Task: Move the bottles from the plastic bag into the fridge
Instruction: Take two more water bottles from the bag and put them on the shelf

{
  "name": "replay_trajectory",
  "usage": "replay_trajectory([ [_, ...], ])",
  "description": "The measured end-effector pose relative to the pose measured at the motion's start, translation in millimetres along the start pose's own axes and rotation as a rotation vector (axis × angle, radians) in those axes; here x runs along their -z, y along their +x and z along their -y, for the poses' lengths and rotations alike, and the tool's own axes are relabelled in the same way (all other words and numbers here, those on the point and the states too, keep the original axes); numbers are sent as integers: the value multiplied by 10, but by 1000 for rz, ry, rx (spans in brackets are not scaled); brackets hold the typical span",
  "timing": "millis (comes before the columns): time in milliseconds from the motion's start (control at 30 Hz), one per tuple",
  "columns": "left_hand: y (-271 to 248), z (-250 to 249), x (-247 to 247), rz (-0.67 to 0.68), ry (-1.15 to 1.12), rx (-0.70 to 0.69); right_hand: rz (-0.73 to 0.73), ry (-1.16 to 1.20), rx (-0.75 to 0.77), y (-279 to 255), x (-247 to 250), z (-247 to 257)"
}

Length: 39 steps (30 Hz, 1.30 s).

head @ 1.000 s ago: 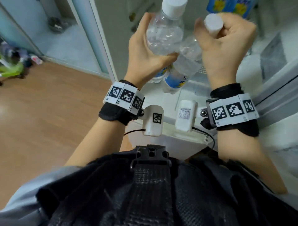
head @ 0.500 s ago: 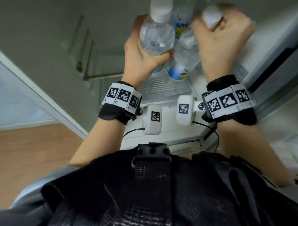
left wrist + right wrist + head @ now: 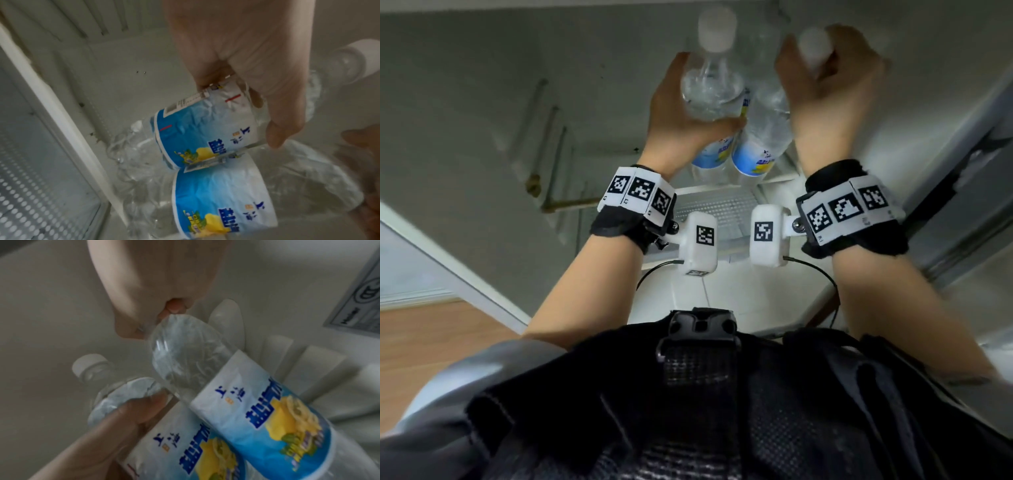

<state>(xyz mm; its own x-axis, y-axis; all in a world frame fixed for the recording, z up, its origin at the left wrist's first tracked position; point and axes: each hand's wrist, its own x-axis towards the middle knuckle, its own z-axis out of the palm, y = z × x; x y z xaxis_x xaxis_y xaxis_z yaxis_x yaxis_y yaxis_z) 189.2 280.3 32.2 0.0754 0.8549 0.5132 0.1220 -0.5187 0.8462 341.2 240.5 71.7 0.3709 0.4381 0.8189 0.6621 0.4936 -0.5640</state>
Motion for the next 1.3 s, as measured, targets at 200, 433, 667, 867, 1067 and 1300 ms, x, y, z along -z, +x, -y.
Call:
replay_trajectory([
  [200, 90, 104, -57, -12, -23, 67, 10, -138, -50, 144, -168, -24],
  [433, 204, 137, -111, -8, -91, 121, 222, -146, -124, 114, -232, -267],
  [667, 284, 156, -123, -12, -159, 181, 428, -267, -206, 38, -345, -484],
  [867, 285, 239, -122, -39, -161, 200, 502, -211, -365, -146, -371, -601],
  [1067, 351, 365, -149, -102, -89, 228, 575, -180, -486, -278, -382, -784],
  [1300, 294, 470, -182, -166, -35, 180, 541, -121, -506, -388, -416, -856],
])
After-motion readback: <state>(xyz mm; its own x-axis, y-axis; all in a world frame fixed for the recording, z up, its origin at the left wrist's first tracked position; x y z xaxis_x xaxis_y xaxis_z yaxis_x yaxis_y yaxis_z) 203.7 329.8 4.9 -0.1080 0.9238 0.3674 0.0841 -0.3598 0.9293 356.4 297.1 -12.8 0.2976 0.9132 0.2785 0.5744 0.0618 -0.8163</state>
